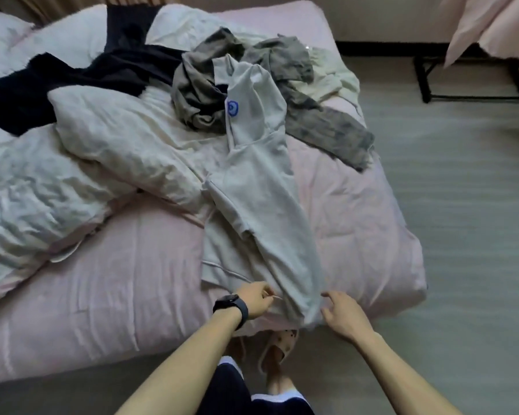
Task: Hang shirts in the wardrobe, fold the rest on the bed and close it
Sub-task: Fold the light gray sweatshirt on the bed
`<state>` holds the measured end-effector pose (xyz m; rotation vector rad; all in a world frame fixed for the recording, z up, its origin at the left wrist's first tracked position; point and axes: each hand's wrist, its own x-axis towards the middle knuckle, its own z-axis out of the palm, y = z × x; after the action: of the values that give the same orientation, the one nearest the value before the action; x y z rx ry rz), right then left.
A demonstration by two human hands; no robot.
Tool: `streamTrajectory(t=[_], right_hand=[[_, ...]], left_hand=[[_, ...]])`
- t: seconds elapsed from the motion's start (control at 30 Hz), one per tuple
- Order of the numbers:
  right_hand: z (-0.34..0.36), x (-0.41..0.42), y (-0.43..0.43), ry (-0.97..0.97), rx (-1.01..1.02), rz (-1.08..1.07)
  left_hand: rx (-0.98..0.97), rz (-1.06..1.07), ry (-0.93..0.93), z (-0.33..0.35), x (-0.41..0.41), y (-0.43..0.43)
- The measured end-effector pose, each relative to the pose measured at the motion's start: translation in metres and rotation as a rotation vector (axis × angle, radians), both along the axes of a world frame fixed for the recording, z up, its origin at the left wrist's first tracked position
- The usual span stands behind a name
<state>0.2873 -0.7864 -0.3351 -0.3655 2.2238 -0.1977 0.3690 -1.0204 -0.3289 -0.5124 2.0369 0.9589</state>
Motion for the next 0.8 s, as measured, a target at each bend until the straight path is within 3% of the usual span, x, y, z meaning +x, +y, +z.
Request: streamTrajectory(t=[0.33,0.53,0.67,0.73,0.8], right_hand=[[-0.028,-0.083,-0.213,0.275,-0.282,0.152],[-0.105,-0.112,-0.339,0.415,-0.210,0.373],[-0.132,-0.128,-0.366,0.444,-0.120,0.458],[-0.132,-0.143,-0.361,0.427,-0.188,0.346],[-0.120,-0.167,-0.341,0.423,-0.376,-0.064]], left_hand=[[-0.291,0.300,0.140,-0.041,-0.048,-0.167],[-0.310,0.315,0.139,-0.109,-0.084,-0.238],[-0.314,0.261,0.119,-0.140,-0.096,-0.253],[-0.311,0.232,0.098,-0.148,-0.096,-0.252],[-0.298,0.213,0.074,-0.152,-0.100,-0.247]])
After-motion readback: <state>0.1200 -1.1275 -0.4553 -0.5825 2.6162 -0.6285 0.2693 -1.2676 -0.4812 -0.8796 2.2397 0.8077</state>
